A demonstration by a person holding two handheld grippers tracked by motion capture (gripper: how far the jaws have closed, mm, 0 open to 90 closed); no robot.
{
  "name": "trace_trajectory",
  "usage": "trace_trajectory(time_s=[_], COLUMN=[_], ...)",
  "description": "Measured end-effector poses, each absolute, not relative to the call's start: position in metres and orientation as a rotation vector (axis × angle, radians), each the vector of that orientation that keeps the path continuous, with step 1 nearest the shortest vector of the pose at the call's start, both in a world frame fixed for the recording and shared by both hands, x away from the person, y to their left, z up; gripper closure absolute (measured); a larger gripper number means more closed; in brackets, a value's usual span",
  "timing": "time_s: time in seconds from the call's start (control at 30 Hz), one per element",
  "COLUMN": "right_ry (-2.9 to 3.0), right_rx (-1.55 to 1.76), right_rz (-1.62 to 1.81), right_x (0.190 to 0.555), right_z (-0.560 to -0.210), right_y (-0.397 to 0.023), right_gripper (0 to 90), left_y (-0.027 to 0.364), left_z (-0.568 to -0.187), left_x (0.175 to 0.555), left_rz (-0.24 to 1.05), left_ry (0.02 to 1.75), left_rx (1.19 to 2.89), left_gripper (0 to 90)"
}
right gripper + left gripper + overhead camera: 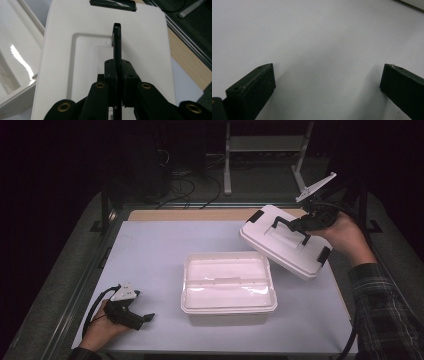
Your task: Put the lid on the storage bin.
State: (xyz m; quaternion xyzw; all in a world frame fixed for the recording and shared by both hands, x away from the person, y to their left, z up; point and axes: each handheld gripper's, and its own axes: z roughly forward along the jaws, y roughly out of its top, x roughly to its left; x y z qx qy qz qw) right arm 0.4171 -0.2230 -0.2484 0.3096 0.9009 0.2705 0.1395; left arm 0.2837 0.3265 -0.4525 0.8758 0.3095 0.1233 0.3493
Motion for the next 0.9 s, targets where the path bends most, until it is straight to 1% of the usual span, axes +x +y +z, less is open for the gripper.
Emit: trace_trajectory(time_s=[0.4, 0.9], right_ry=[2.687, 2.812], right_rx=[0.734, 0.462], right_rz=[0.852, 0.915], right_x=[0.403, 0.380], right_z=[-0.239, -0.232], right_y=[-0.188, -0.131], right_gripper=[84.5, 84.5], left_y=[0.327, 0.327], left_z=[-0.452, -0.452], left_x=[0.284, 0.284], left_rz=[0.318, 0.318], left_ry=[0.802, 0.801], left_rx=[2.271, 2.273], left_gripper=[0.0, 0.0])
